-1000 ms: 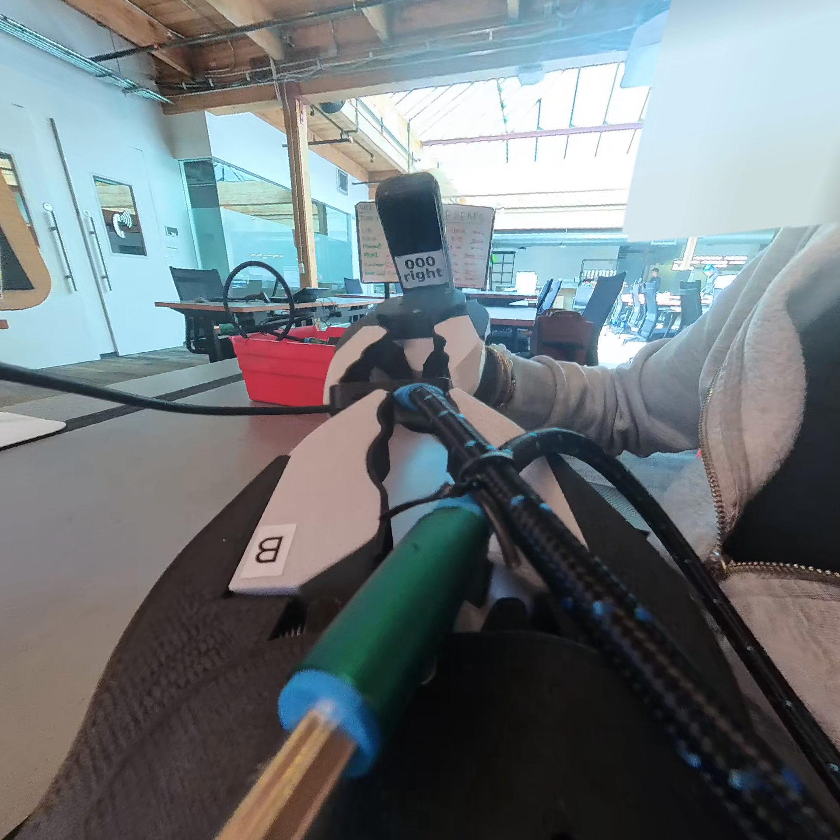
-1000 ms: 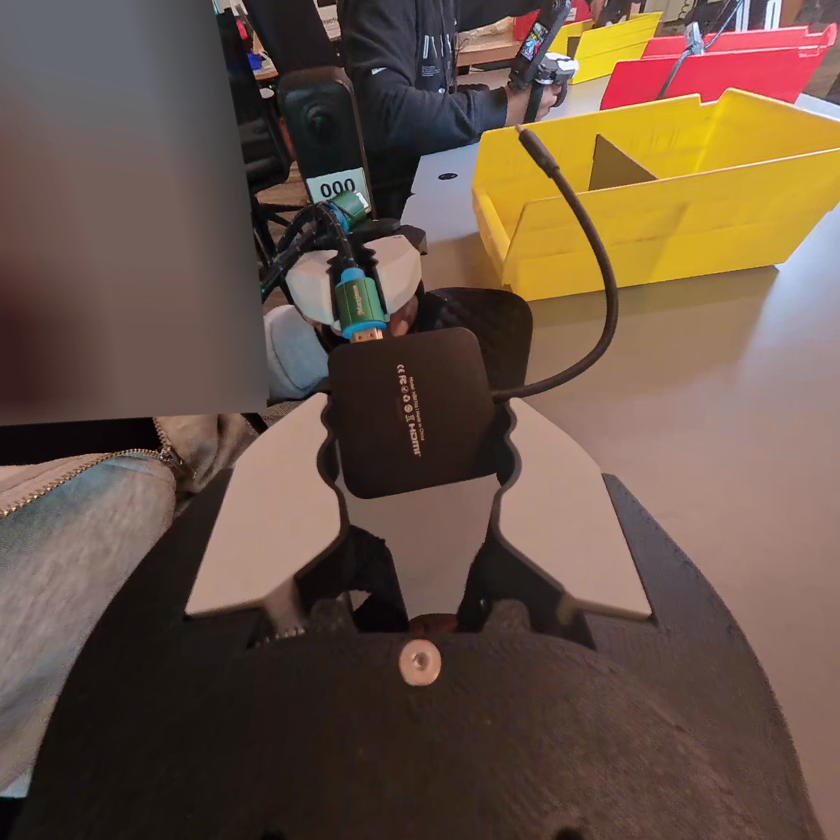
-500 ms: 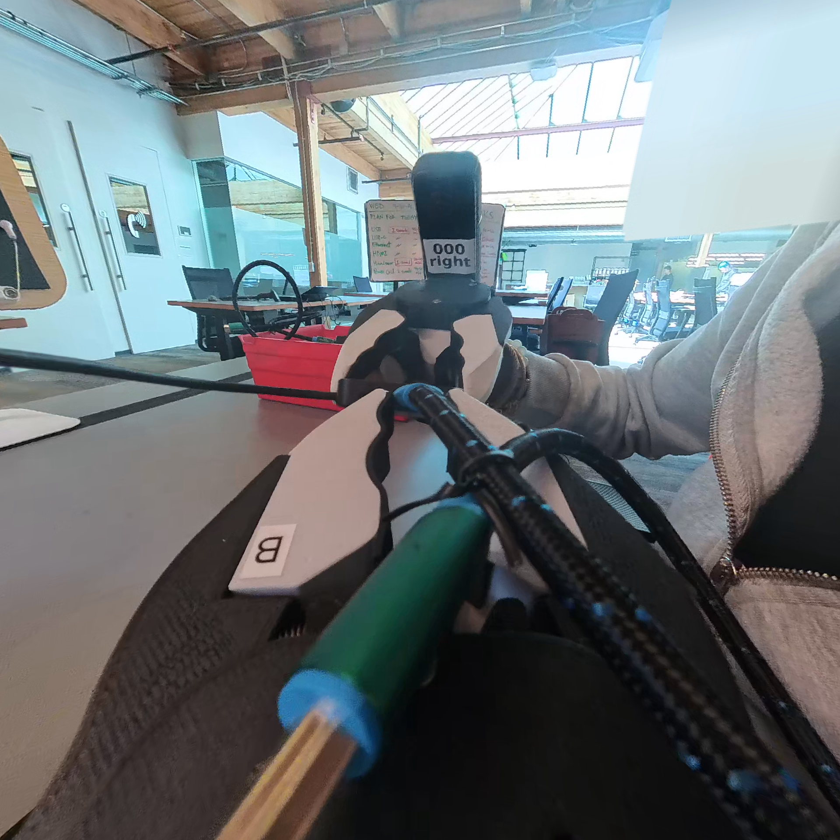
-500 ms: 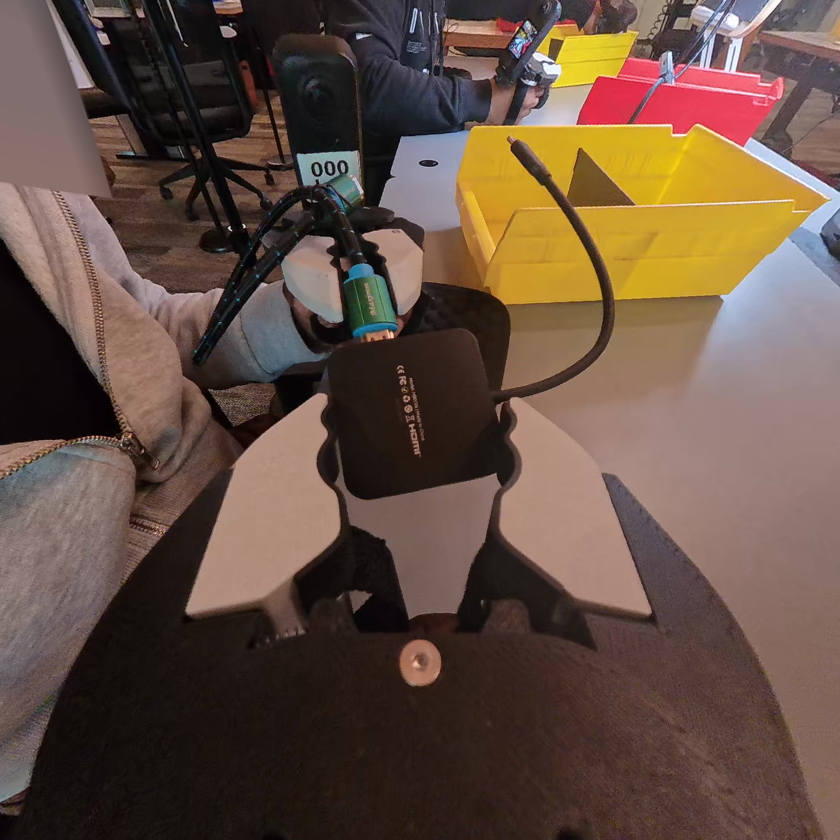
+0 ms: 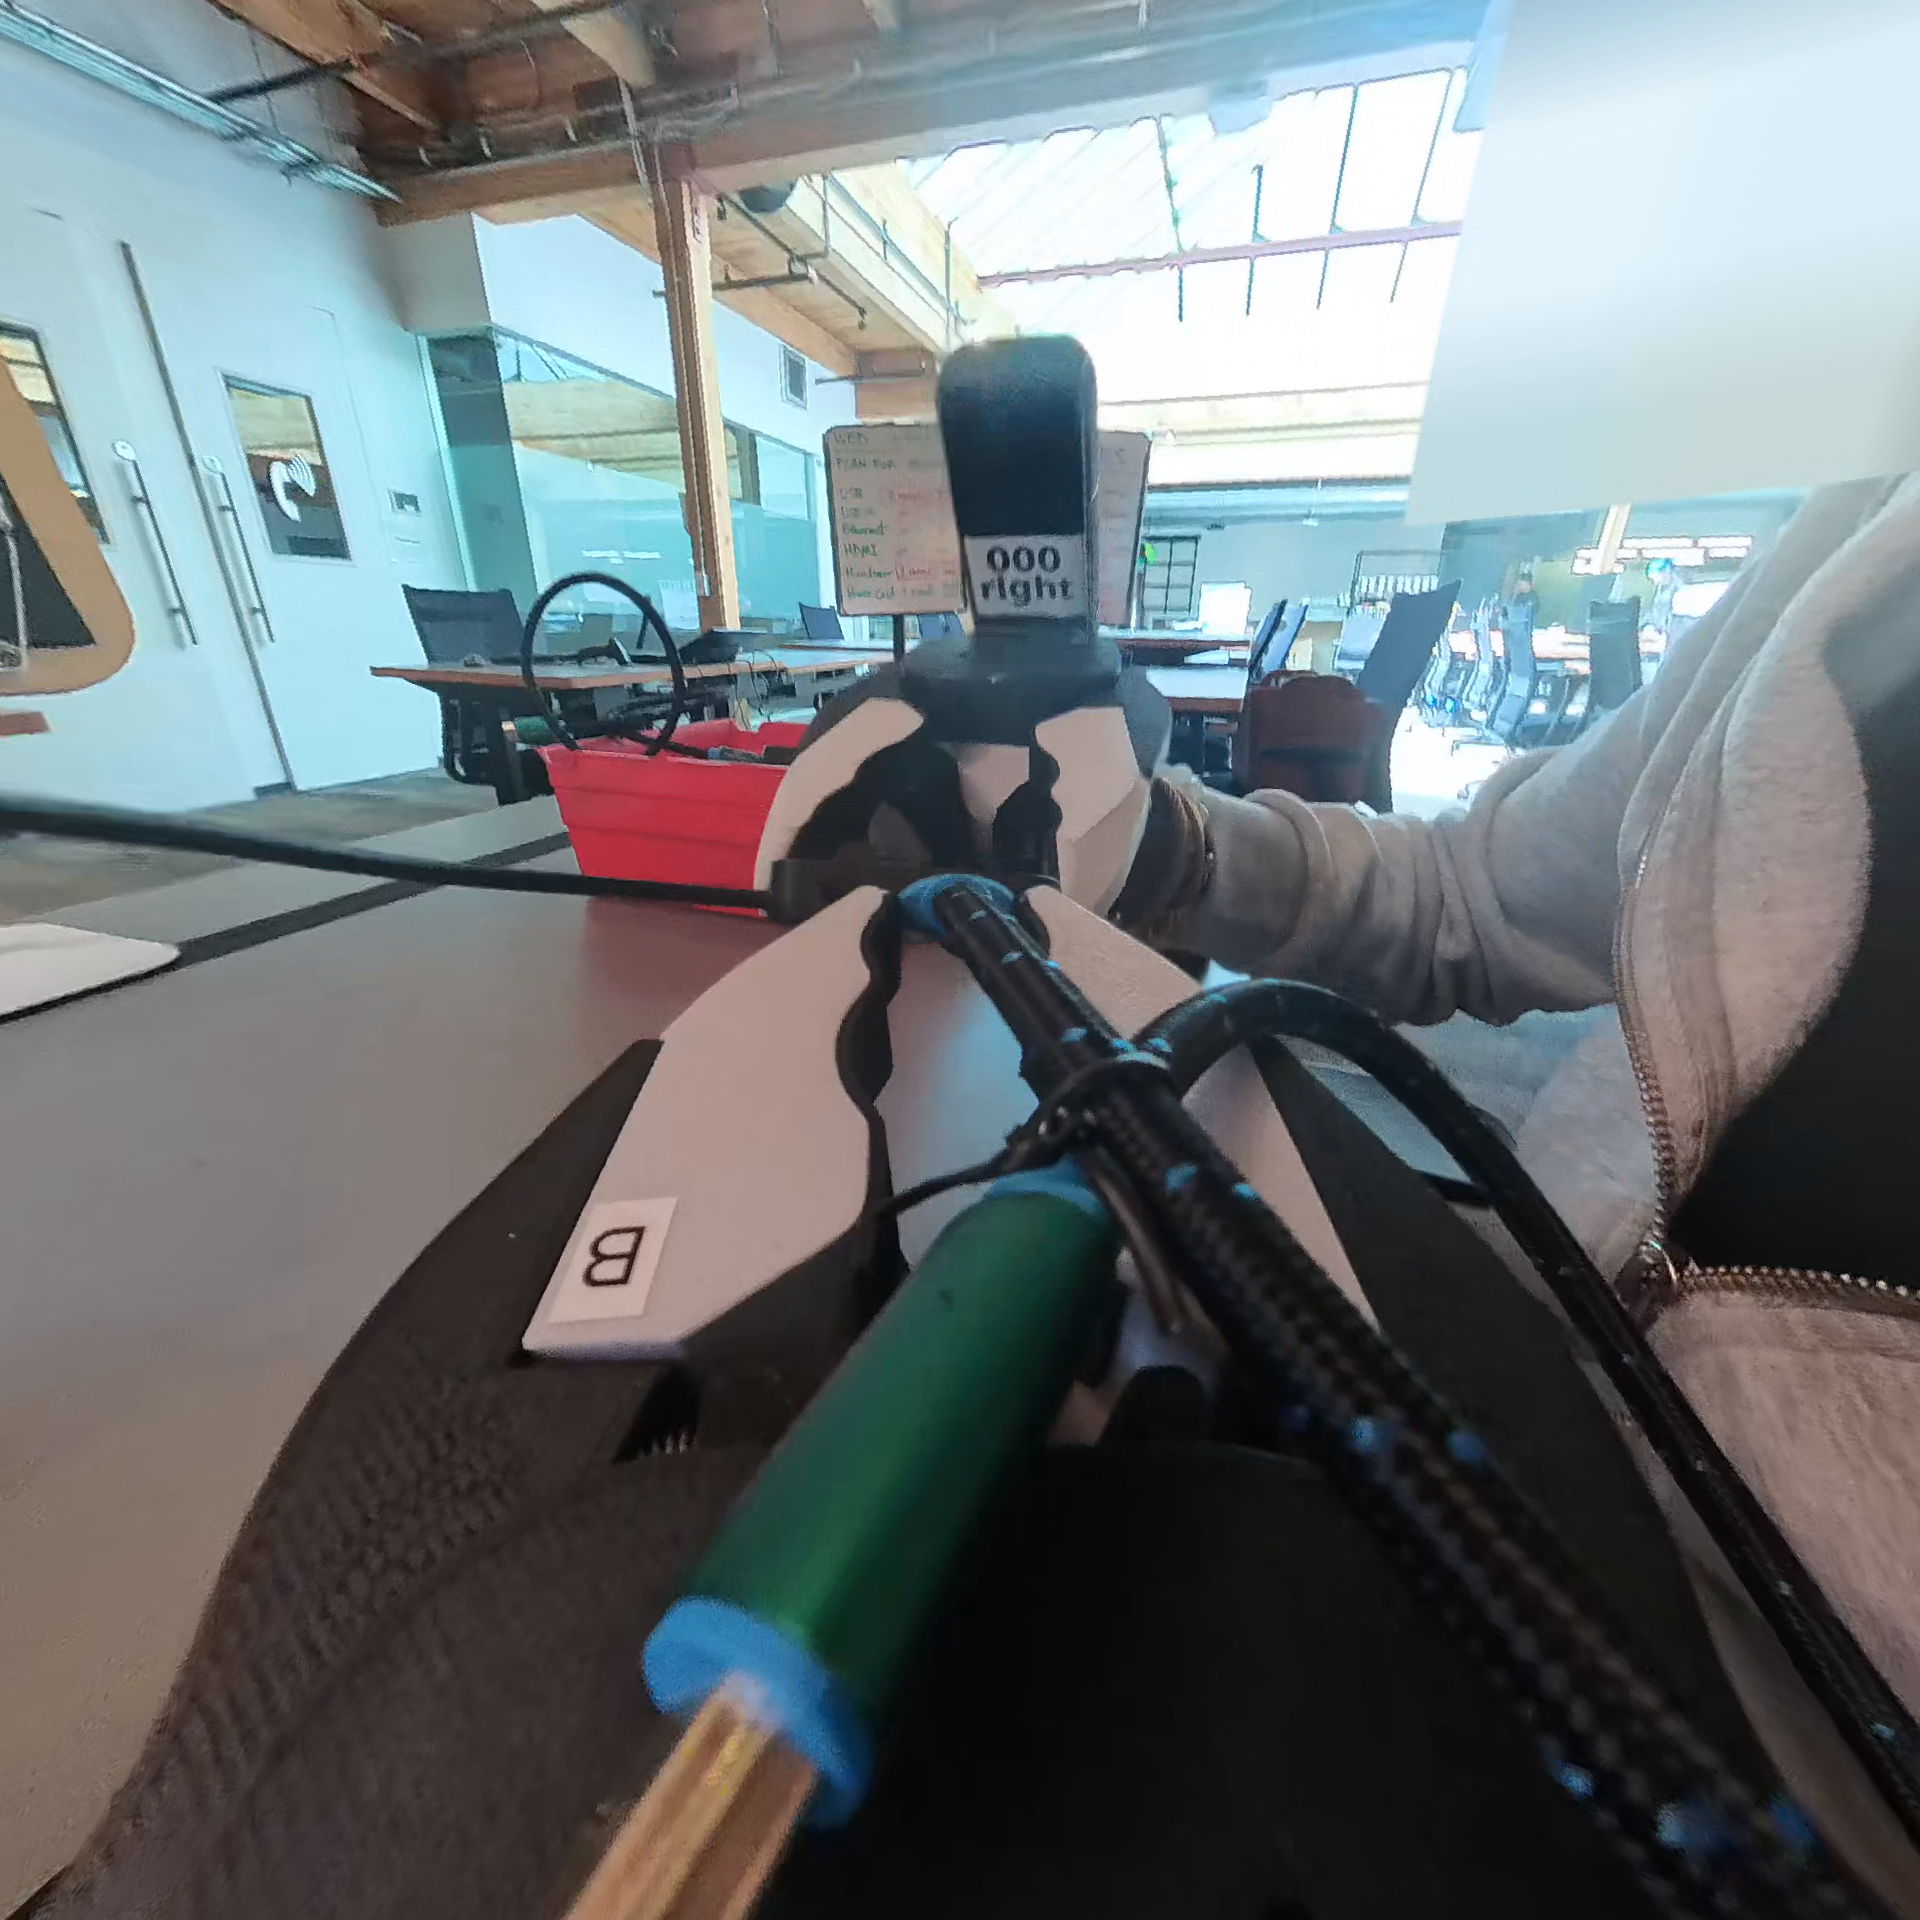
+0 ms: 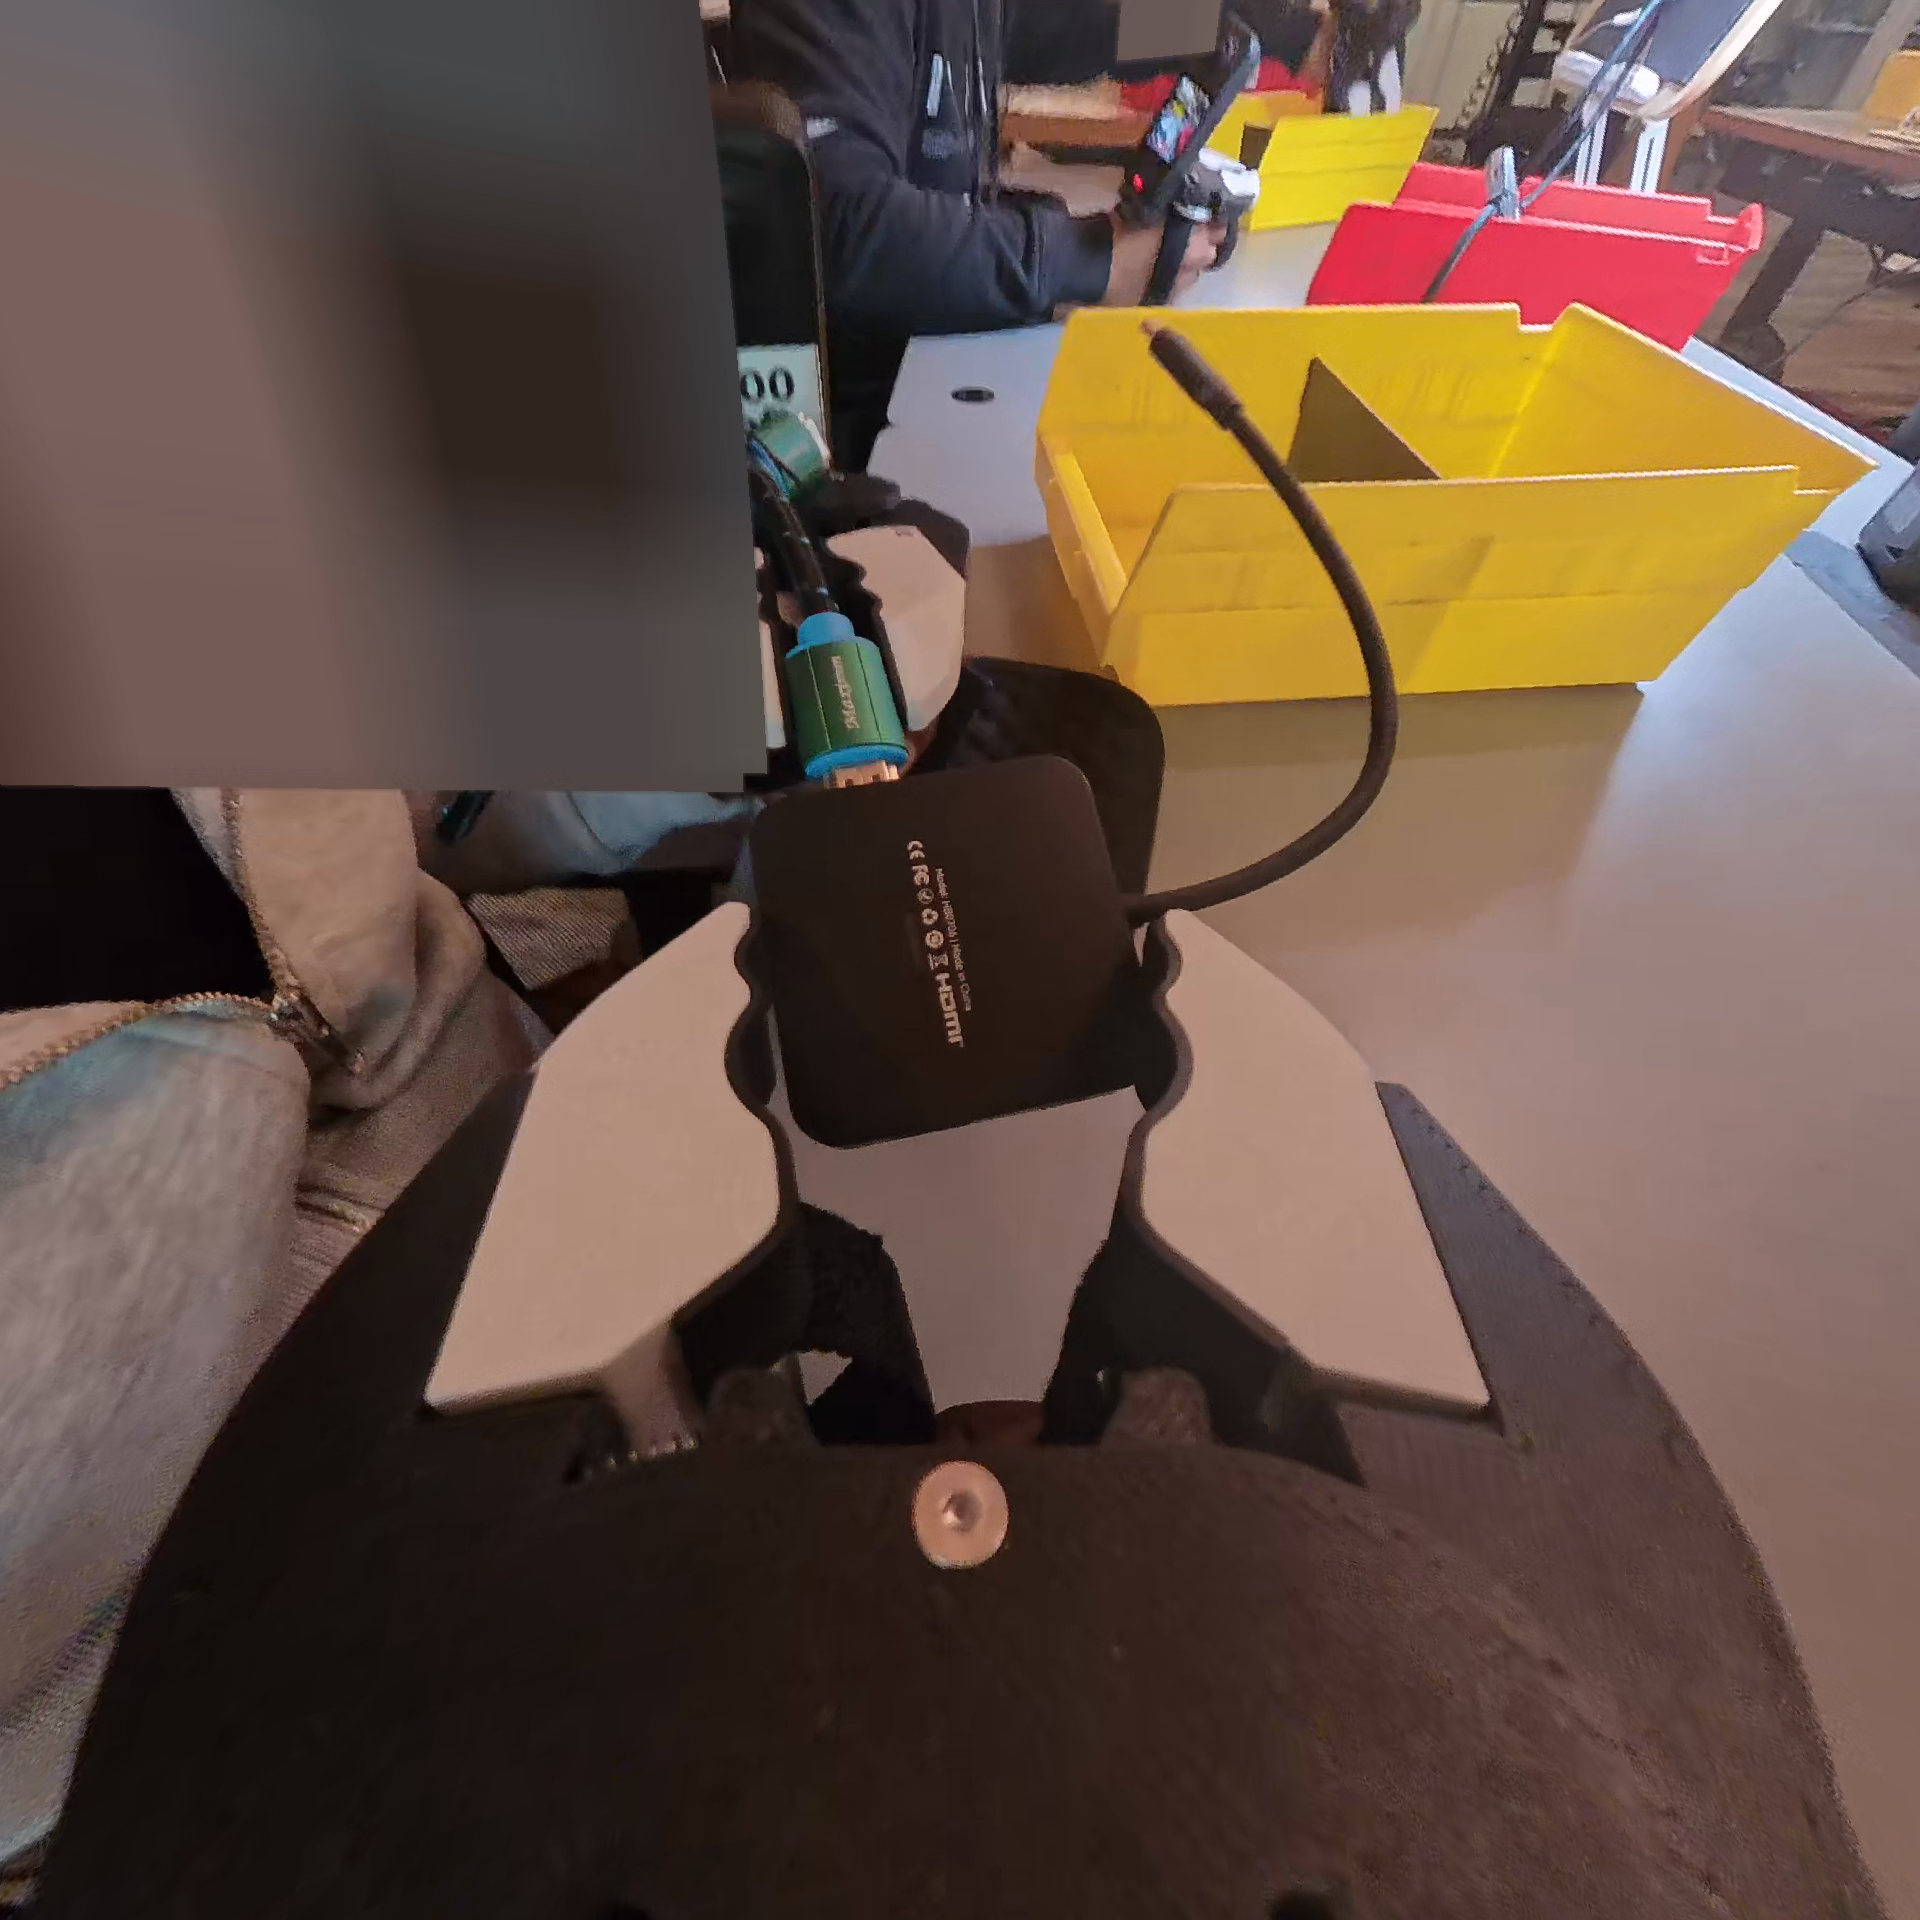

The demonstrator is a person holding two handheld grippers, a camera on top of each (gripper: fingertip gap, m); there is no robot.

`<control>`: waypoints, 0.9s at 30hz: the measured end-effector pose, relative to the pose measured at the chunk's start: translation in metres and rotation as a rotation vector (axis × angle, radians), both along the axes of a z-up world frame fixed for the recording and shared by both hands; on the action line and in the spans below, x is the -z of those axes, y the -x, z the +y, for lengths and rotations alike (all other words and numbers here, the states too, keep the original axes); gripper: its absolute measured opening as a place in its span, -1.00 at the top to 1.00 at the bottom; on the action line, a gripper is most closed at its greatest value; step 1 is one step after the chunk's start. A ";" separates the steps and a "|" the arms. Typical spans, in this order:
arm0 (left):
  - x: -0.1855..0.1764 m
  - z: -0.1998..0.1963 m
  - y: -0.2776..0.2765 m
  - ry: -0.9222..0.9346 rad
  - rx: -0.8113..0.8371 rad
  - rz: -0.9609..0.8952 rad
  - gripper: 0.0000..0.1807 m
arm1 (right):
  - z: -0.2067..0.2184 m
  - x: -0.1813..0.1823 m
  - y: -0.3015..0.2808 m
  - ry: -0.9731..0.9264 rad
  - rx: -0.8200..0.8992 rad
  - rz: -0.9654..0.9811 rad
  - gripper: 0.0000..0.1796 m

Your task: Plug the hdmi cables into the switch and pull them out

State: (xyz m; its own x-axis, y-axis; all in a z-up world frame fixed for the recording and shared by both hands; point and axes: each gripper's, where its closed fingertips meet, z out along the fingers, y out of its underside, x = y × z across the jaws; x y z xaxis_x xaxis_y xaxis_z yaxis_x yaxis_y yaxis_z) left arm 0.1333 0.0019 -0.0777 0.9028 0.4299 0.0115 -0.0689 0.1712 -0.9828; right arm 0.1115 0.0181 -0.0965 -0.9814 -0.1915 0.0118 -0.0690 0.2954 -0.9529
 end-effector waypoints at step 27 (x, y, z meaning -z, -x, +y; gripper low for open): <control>-0.018 -0.009 0.005 -0.242 -0.022 0.010 0.77 | 0.010 -0.041 0.021 0.277 0.047 -0.251 0.37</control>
